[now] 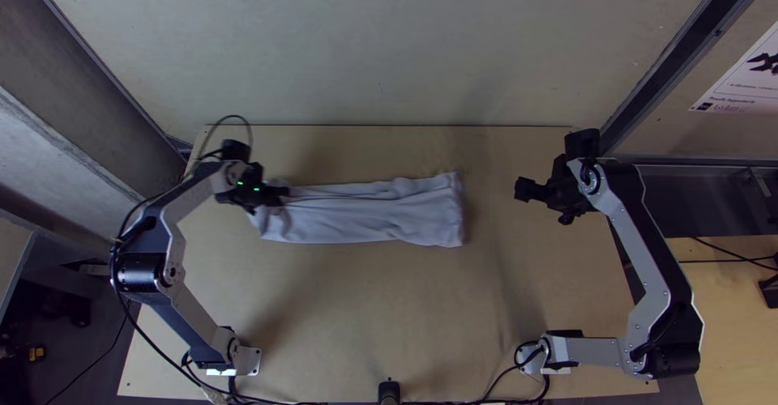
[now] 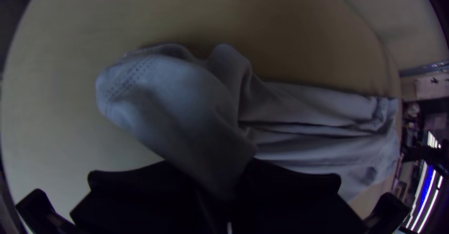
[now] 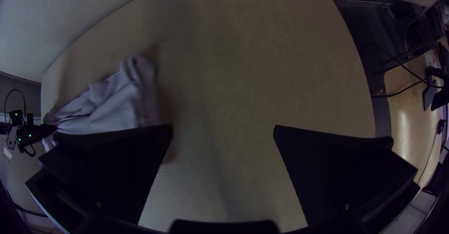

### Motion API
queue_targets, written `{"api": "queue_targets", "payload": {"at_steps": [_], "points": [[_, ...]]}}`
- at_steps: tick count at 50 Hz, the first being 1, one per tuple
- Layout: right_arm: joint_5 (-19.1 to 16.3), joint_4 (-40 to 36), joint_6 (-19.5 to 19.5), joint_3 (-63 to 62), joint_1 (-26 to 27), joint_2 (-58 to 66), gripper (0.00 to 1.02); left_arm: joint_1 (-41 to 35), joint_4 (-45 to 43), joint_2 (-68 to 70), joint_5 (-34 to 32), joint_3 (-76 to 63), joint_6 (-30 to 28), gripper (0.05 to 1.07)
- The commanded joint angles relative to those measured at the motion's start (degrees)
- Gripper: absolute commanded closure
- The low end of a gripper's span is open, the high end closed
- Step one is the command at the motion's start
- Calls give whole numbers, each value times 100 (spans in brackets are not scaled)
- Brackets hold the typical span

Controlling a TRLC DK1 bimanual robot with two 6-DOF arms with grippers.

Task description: Fold the t-shirt

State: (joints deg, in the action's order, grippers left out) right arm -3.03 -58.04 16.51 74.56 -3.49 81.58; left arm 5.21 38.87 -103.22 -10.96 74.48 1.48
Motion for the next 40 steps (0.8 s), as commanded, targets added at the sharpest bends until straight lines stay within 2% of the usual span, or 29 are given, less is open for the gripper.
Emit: {"api": "queue_targets", "payload": {"at_steps": [1, 6, 9, 19, 30, 40], "points": [[-14, 135, 274, -267, -117, -195, 3, 656, 235, 135, 340, 172, -824, 105], [-14, 249, 353, -443, -179, -248, 3, 1210, 375, 135, 490, 383, -1334, 105], [-14, 311, 441, -548, -214, -274, 3, 1412, 411, 144, 868, 489, -1659, 105], [-14, 364, 467, -663, -249, -318, 3, 1412, 507, 707, 1755, 638, -2371, 105], [-14, 364, 467, -619, -249, -318, 3, 393, 1087, 1269, 2661, 761, -2459, 105], [-14, 364, 467, -601, -223, -371, 3, -767, 1843, 1304, 3162, 1148, -1879, 105]]}}
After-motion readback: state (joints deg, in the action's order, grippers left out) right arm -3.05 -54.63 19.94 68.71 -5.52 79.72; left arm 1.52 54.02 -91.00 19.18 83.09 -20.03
